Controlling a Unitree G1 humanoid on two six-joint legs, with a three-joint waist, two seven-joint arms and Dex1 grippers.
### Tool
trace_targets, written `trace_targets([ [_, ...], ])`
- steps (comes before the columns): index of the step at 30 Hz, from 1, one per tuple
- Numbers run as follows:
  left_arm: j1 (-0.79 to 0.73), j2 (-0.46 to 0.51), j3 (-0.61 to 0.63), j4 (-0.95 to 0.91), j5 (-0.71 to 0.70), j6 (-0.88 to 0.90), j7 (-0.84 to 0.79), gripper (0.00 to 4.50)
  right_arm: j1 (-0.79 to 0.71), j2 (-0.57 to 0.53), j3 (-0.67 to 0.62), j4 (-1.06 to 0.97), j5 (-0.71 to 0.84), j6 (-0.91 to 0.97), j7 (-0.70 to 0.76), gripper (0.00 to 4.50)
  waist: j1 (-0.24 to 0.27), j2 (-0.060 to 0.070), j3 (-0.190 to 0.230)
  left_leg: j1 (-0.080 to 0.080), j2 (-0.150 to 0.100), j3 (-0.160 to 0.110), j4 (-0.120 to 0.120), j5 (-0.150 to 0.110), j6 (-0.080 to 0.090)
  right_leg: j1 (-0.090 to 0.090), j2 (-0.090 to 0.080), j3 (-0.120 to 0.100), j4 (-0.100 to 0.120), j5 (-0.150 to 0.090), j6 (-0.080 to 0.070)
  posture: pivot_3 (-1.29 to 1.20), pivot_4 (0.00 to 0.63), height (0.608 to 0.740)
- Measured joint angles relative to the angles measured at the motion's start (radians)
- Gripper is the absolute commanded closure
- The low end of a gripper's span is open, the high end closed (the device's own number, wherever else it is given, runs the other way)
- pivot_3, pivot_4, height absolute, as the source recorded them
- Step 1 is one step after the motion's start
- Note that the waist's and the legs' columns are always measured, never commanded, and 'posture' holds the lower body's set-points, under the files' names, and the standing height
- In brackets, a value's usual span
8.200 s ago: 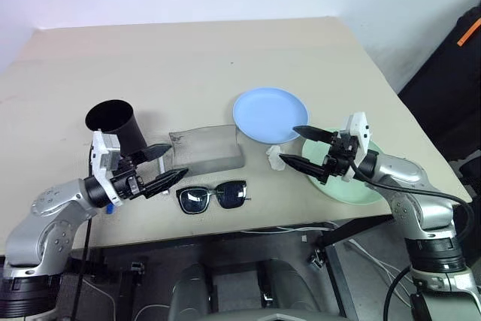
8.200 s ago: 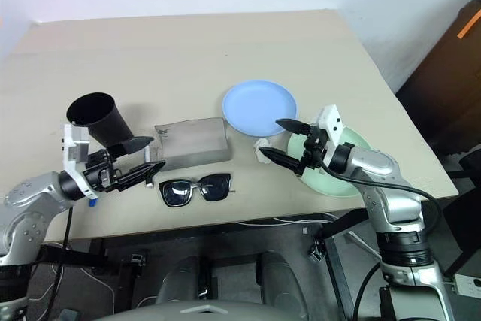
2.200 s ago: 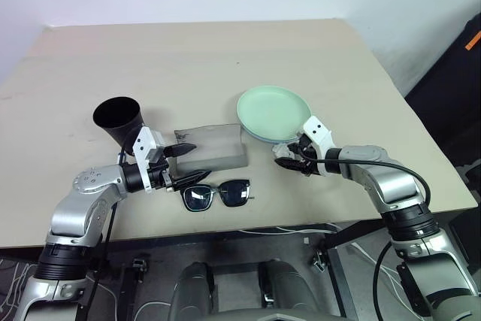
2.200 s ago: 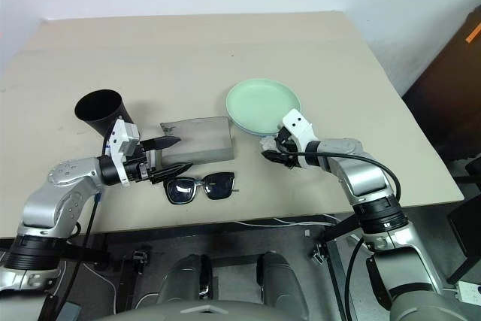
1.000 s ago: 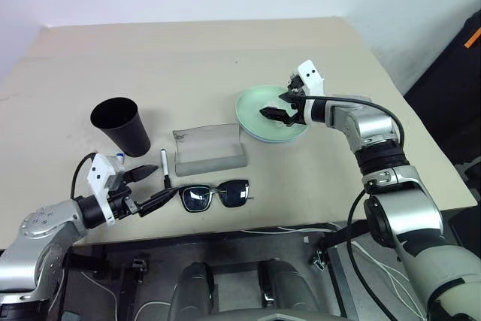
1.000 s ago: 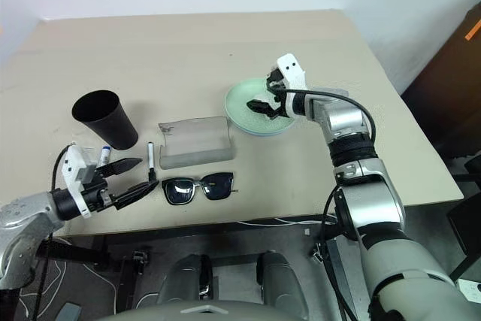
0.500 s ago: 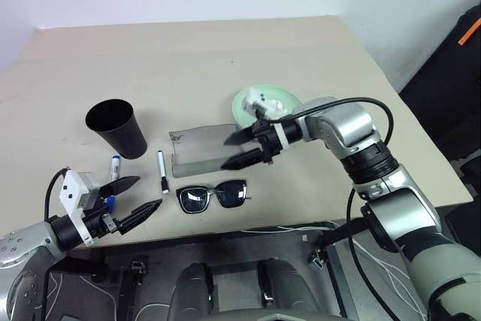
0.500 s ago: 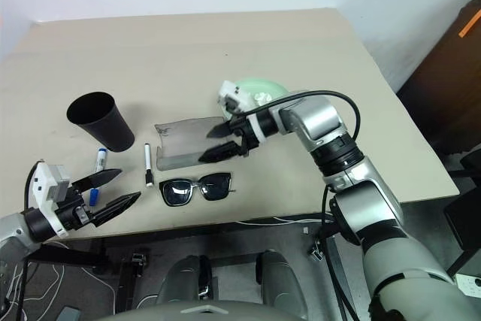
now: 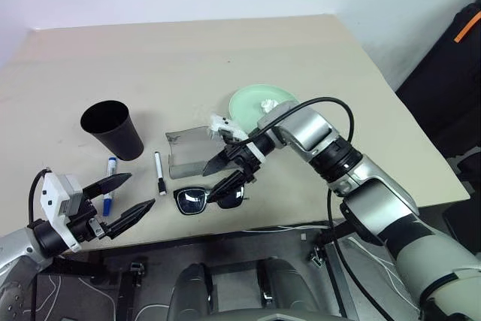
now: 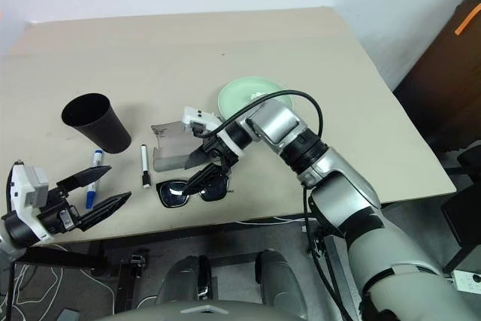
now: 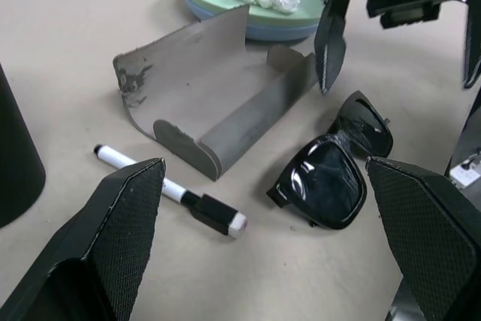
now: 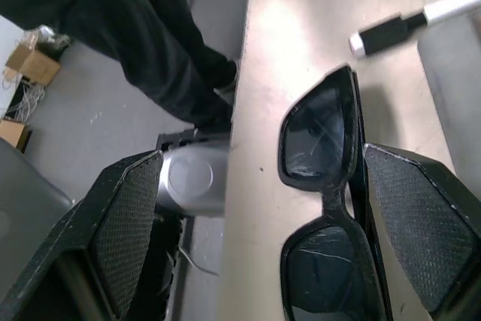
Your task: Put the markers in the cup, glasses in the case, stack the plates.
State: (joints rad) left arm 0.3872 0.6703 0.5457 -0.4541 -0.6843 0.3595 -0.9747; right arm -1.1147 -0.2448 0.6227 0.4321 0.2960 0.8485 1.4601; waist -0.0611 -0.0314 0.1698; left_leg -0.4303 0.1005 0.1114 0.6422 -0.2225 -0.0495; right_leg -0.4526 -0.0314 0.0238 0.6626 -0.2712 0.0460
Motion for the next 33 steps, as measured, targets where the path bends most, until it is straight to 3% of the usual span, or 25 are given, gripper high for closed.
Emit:
trace_targets([
  [7,0.001,-0.001,-0.015,-0.021,0.021,-0.002,0.028,0.0,-0.016,0.035,0.06,0.105,-0.099,-0.104,0.042,0.02,-0.008,0.0,0.0,-0.013,0.0,0.0,0.002,0.002,0.003,-0.009,0.002,-0.001,0.002,0.0,0.0,0.0,0.15,0.726],
  [17,-0.008,-0.004,-0.023,-0.021,0.033,-0.001,0.05,0.0,-0.009,0.086,0.086,0.115,-0.17,-0.14,0.088,0.02,-0.008,0.0,0.0,-0.013,0.0,0.002,0.004,0.002,0.003,-0.009,0.004,-0.002,0.003,0.001,0.001,0.0,0.15,0.726],
  [20,-0.011,-0.004,-0.029,-0.021,0.041,-0.001,0.054,0.0,-0.008,0.11,0.086,0.123,-0.186,-0.143,0.076,0.54,-0.008,0.0,0.0,-0.013,0.0,0.002,0.004,0.002,0.003,-0.009,0.004,-0.002,0.003,0.001,0.001,0.0,0.15,0.726],
  [31,-0.012,-0.005,-0.064,-0.02,0.062,-0.006,0.061,0.0,-0.003,0.117,0.069,0.142,-0.212,-0.165,0.057,4.41,-0.008,0.0,0.0,-0.013,0.0,0.002,0.004,0.002,0.003,-0.009,0.004,-0.002,0.004,0.001,0.001,0.0,0.15,0.726],
  [33,-0.016,-0.005,-0.067,-0.02,0.062,-0.008,0.061,0.0,-0.006,0.12,0.056,0.138,-0.209,-0.165,0.058,4.49,-0.008,0.0,0.0,-0.013,0.0,0.002,0.004,0.002,0.003,-0.008,0.005,-0.002,0.004,0.001,0.001,0.0,0.15,0.726],
])
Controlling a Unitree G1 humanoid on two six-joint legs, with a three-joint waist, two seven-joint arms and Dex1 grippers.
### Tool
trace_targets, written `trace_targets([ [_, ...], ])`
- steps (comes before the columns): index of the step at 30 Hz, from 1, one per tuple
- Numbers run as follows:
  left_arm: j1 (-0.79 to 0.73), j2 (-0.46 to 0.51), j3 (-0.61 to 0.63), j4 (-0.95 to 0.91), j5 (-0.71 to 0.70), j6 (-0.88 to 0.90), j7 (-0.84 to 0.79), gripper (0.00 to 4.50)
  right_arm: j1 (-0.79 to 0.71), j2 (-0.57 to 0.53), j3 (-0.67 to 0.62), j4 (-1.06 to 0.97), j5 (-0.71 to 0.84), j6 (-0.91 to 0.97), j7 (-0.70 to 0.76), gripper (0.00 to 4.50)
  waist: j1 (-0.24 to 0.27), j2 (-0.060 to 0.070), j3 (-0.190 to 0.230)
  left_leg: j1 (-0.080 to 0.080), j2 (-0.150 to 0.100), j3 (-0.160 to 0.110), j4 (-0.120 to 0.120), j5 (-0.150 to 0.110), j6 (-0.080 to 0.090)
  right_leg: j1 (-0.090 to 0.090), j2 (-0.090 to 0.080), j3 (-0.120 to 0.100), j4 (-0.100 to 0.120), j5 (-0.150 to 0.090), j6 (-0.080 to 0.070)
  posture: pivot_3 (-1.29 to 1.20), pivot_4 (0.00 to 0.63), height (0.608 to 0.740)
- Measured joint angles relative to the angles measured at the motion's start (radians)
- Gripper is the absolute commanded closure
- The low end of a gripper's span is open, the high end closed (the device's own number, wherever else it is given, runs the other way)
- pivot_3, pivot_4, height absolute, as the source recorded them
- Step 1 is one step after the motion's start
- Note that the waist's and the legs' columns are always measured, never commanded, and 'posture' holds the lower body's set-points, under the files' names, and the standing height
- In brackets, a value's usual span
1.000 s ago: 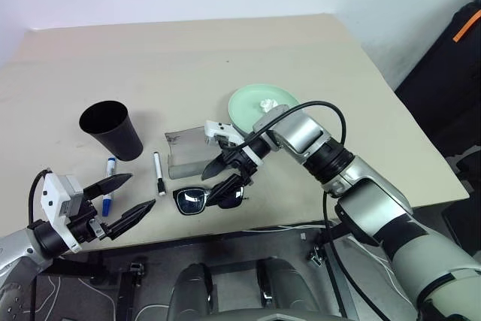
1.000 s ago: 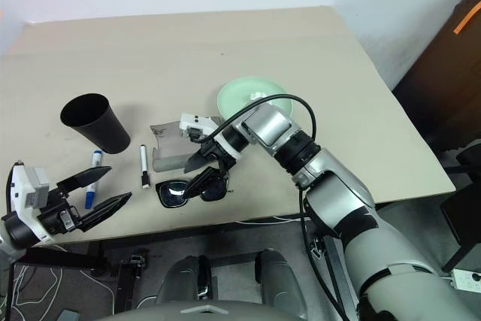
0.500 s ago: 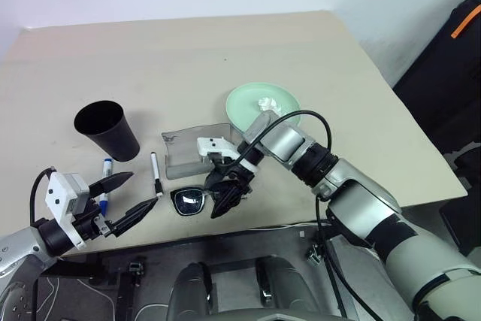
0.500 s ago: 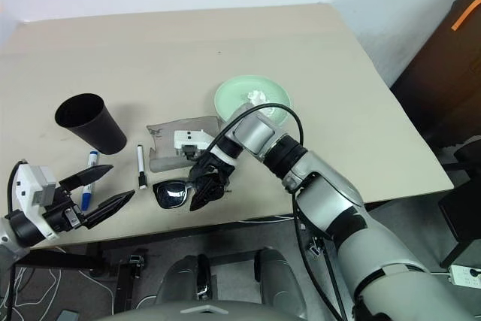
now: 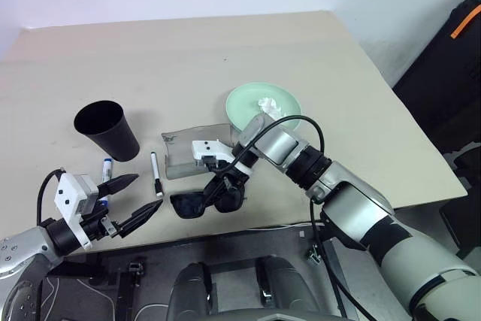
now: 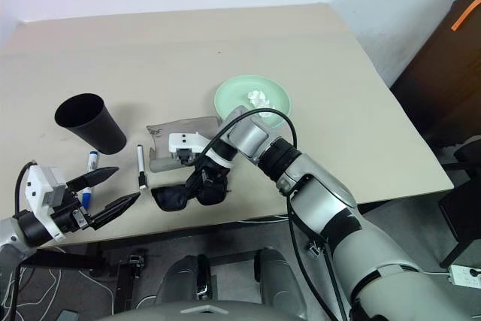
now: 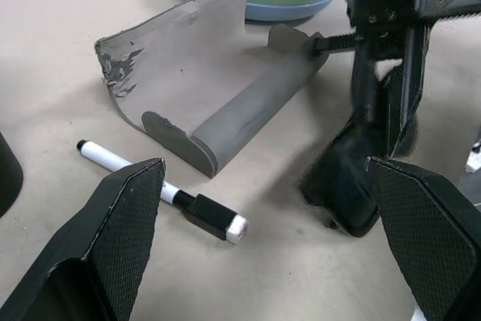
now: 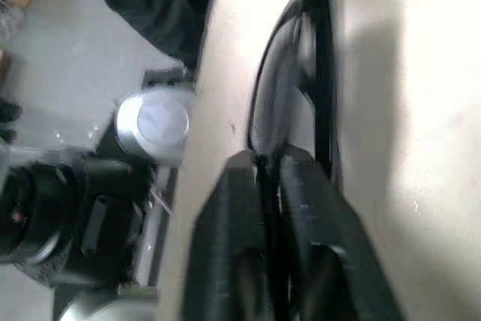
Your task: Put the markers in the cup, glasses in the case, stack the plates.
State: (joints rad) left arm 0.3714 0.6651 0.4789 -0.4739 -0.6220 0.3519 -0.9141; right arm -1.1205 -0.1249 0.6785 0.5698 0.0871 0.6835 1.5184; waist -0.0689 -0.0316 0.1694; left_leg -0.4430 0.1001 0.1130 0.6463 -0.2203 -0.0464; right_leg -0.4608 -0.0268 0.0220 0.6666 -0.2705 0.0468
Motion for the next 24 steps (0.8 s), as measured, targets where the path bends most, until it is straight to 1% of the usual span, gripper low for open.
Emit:
trace_targets([
  [4,-0.008,0.001,-0.002,0.01,0.002,-0.008,-0.003,0.0,0.0,-0.009,-0.018,-0.019,0.007,0.032,0.001,4.49,0.0,0.0,0.0,0.0,0.0,0.0,0.001,0.0,0.0,0.0,0.0,0.0,0.0,0.0,0.0,0.0,0.15,0.726],
  [10,-0.022,0.011,0.0,0.038,0.002,-0.009,-0.011,0.0,-0.027,-0.083,-0.108,-0.166,0.093,0.137,0.045,4.49,0.001,0.0,0.0,0.0,0.0,0.0,0.001,0.0,0.0,0.0,0.0,0.0,0.0,0.0,0.0,0.0,0.15,0.726],
  [12,-0.017,0.01,0.005,0.041,0.002,-0.013,-0.013,0.0,-0.046,-0.094,-0.163,-0.186,0.122,0.12,0.049,4.49,-0.001,0.0,0.0,0.0,0.0,0.0,0.001,0.0,0.0,0.0,0.0,0.0,0.0,0.0,0.0,0.0,0.15,0.726],
  [14,-0.001,0.01,0.013,0.041,0.002,-0.015,-0.015,0.0,-0.06,-0.1,-0.203,-0.189,0.131,0.043,0.048,4.49,-0.001,0.0,0.0,0.0,0.0,0.0,0.0,0.0,0.0,0.0,0.001,0.0,0.0,0.0,0.0,0.0,0.15,0.726],
  [15,0.015,0.007,0.018,0.041,0.002,-0.017,-0.016,0.0,-0.076,-0.091,-0.232,-0.163,0.133,-0.021,0.036,4.49,-0.002,0.0,0.0,0.0,0.0,0.0,0.0,0.0,0.0,0.0,0.001,0.0,0.0,0.0,0.0,0.0,0.15,0.726],
  [18,0.038,-0.002,0.023,0.04,0.003,-0.03,-0.014,0.0,-0.17,-0.043,-0.309,0.032,0.132,-0.149,-0.006,4.49,-0.002,0.0,0.0,0.0,0.0,0.0,0.001,0.0,0.0,0.0,0.001,0.0,0.001,0.0,0.0,0.0,0.15,0.726],
  [21,0.056,-0.013,0.034,0.036,0.002,-0.034,-0.002,0.0,-0.226,0.005,-0.341,0.21,0.113,-0.266,-0.042,4.49,-0.002,0.0,0.0,0.0,0.0,0.0,0.001,0.0,0.0,0.001,0.0,0.0,0.0,0.0,0.0,0.0,0.15,0.726],
  [24,0.073,-0.02,0.053,0.027,0.001,-0.035,0.005,0.0,-0.243,0.05,-0.348,0.369,0.076,-0.372,-0.078,4.49,-0.001,0.0,0.0,0.0,0.0,0.0,0.001,0.0,0.0,0.001,0.0,0.0,0.0,0.0,0.0,0.0,0.15,0.726],
])
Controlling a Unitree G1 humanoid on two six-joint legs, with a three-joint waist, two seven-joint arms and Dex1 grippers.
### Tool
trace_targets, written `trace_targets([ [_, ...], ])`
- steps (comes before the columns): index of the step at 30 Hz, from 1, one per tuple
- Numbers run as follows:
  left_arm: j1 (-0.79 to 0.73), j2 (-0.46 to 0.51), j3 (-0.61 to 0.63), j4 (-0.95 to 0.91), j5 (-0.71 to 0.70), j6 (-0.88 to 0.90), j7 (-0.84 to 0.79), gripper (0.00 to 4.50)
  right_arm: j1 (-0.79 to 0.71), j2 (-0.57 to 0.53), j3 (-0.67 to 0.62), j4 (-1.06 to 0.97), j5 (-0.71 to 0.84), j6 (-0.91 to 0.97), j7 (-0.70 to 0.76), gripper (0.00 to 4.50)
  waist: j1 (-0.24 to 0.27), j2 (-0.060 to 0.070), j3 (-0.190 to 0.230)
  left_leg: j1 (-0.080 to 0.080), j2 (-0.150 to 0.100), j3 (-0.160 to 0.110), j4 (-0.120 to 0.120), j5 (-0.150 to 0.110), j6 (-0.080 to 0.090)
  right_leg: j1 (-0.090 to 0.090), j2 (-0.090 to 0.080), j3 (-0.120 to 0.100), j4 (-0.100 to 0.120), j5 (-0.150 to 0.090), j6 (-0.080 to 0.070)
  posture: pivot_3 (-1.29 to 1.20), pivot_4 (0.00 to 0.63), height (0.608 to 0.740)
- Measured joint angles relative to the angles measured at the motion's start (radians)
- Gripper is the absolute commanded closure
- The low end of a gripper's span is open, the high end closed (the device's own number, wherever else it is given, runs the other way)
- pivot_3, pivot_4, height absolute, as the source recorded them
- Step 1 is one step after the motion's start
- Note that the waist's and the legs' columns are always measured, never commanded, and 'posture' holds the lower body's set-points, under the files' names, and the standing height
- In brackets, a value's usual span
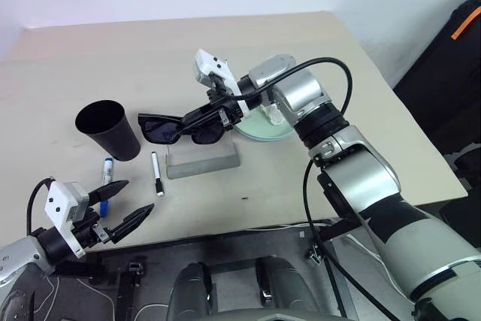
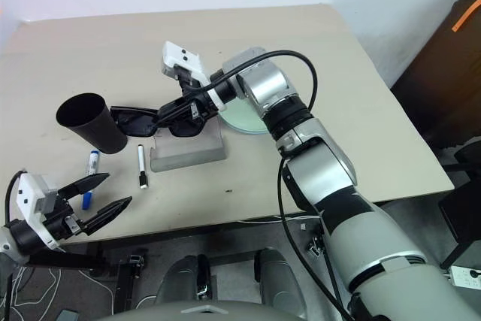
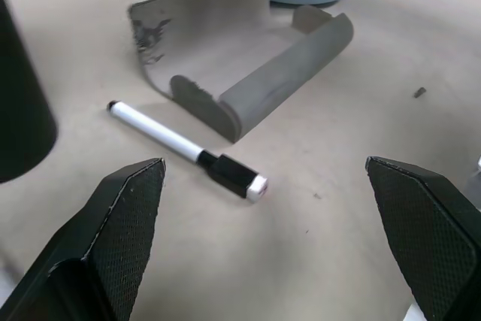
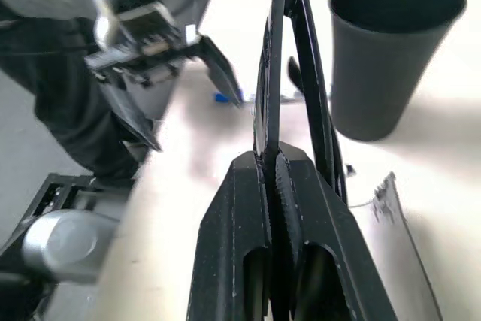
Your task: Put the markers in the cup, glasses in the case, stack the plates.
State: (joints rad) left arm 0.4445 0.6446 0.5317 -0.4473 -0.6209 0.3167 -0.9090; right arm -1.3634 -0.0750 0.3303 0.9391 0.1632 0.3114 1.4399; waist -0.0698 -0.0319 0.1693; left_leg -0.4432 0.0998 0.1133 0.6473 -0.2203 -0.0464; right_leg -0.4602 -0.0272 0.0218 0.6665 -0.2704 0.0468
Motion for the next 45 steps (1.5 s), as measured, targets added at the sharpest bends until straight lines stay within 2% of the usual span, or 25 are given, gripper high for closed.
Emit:
trace_targets([
  [6,0.032,-0.016,0.007,-0.028,-0.001,-0.002,0.011,0.0,-0.001,0.051,0.003,0.195,-0.105,-0.19,-0.064,4.49,-0.001,0.0,0.0,0.0,0.0,0.0,0.0,0.0,0.0,0.0,0.0,0.0,0.0,0.0,0.0,0.0,0.15,0.726],
  [11,0.039,-0.018,0.013,-0.031,-0.001,-0.004,0.02,0.0,0.0,0.076,0.008,0.272,-0.191,-0.268,-0.121,4.49,-0.002,0.0,0.0,0.0,0.0,0.0,0.0,0.0,0.0,0.0,0.0,0.0,0.0,0.0,0.0,0.0,0.15,0.726],
  [23,0.033,-0.02,0.012,-0.035,0.001,-0.024,0.026,0.0,0.033,0.09,0.018,0.301,-0.295,-0.304,-0.088,4.49,-0.002,0.0,0.0,0.0,0.0,0.0,0.0,0.0,0.0,0.0,0.0,0.0,0.001,0.0,0.0,0.0,0.15,0.726],
  [30,0.016,-0.02,0.011,-0.023,0.001,-0.026,0.023,0.0,0.027,0.097,-0.006,0.3,-0.297,-0.236,-0.047,4.49,-0.002,0.0,0.0,0.001,0.0,0.0,0.0,0.0,0.0,0.0,0.0,0.0,0.001,0.0,0.0,0.0,0.15,0.726],
  [33,0.01,-0.02,0.01,-0.017,0.0,-0.026,0.021,0.0,0.024,0.102,-0.017,0.303,-0.299,-0.205,-0.056,3.64,-0.002,0.0,0.0,0.001,0.0,0.0,0.0,0.0,0.0,0.0,0.0,0.0,0.001,0.0,0.0,0.0,0.15,0.726],
  [40,0.013,-0.024,0.004,-0.004,0.001,-0.027,0.018,0.0,0.018,0.102,-0.025,0.303,-0.301,-0.184,-0.073,1.26,-0.002,0.0,0.0,0.001,0.0,0.0,0.0,0.0,0.0,0.0,0.0,0.0,0.001,0.0,0.0,0.0,0.15,0.726],
  [45,0.012,-0.026,-0.002,0.004,0.001,-0.028,0.017,0.0,-0.006,0.102,-0.062,0.305,-0.294,-0.148,-0.075,1.26,-0.002,0.0,0.0,0.001,0.0,0.0,0.0,0.0,0.0,0.0,0.0,0.0,0.001,0.0,0.0,0.0,0.15,0.726],
])
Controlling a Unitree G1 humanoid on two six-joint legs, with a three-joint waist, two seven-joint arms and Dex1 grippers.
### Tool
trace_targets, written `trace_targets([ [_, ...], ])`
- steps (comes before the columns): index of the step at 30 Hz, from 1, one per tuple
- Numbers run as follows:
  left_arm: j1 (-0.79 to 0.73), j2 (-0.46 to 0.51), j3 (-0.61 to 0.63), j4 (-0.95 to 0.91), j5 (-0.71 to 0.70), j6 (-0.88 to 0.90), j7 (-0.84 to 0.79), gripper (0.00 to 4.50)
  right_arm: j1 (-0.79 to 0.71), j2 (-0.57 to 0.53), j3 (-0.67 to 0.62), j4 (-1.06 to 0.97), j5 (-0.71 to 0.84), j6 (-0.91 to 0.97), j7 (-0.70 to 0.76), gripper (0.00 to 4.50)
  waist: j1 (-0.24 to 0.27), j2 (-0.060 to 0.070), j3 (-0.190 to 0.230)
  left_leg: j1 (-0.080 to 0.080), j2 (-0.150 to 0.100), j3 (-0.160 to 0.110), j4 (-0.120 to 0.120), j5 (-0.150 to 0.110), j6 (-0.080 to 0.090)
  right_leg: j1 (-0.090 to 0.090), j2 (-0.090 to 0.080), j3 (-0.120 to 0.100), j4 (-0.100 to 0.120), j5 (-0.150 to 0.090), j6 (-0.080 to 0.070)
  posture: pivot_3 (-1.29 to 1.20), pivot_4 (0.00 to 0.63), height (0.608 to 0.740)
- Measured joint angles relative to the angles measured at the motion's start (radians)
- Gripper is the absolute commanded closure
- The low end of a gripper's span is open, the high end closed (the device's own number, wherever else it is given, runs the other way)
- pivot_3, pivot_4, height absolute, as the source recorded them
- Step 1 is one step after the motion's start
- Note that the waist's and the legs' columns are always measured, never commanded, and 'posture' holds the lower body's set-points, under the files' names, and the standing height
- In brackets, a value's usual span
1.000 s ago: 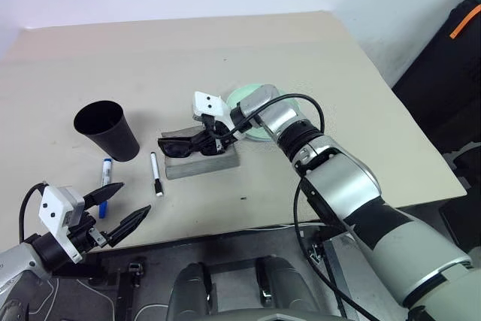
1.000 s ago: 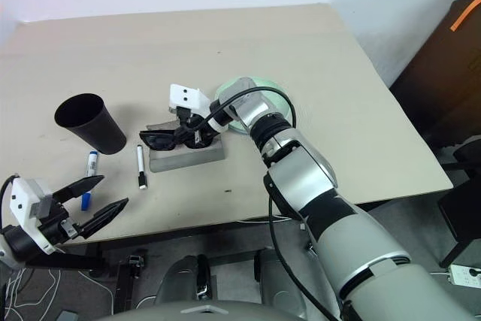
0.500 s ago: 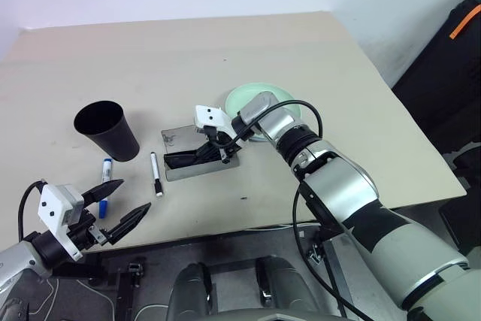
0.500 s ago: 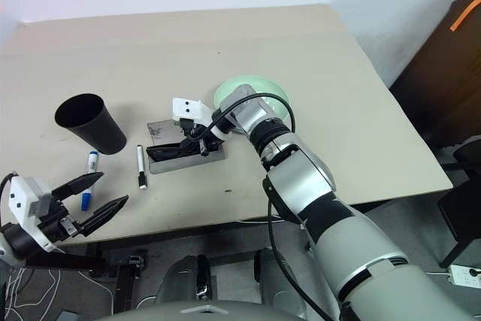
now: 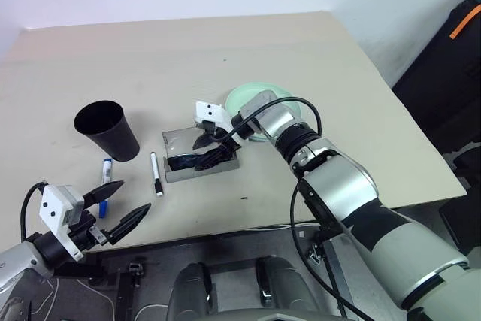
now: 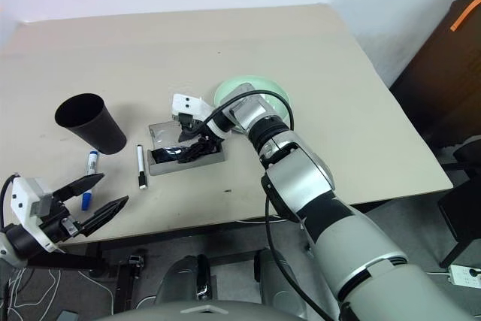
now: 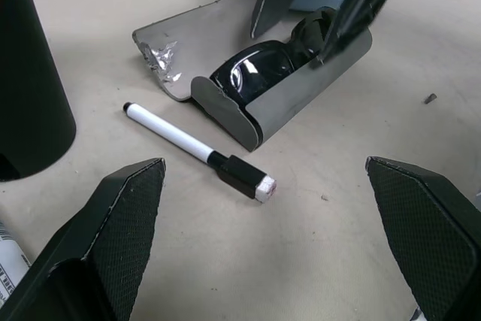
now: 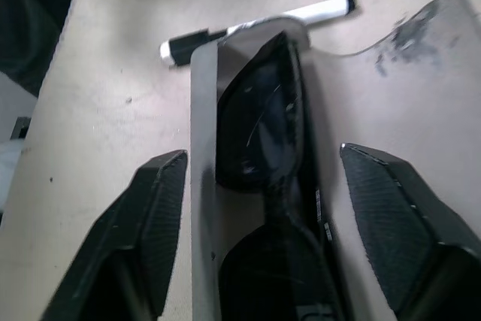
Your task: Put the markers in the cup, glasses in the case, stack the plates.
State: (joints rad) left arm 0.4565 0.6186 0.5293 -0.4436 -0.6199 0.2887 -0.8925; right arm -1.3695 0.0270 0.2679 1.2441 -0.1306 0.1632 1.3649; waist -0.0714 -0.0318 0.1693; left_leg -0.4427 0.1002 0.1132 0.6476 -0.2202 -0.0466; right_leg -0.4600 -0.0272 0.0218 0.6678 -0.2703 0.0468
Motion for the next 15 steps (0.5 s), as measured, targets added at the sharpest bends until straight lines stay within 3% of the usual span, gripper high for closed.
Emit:
trace_targets([
  [11,-0.01,0.0,-0.004,-0.002,-0.002,0.008,0.022,0.0,-0.075,-0.016,-0.252,0.004,0.18,0.117,-0.134,1.26,0.0,0.0,0.0,0.0,0.0,0.0,0.0,0.0,0.0,0.0,0.0,0.0,0.0,0.0,0.0,0.0,0.15,0.726],
  [15,-0.009,0.001,-0.002,-0.003,-0.003,0.009,0.025,0.0,-0.07,-0.025,-0.256,0.004,0.184,0.108,-0.157,2.14,0.0,0.0,0.0,0.0,0.0,0.0,0.0,0.0,0.0,0.0,0.0,0.0,0.0,0.0,0.0,0.0,0.15,0.726],
])
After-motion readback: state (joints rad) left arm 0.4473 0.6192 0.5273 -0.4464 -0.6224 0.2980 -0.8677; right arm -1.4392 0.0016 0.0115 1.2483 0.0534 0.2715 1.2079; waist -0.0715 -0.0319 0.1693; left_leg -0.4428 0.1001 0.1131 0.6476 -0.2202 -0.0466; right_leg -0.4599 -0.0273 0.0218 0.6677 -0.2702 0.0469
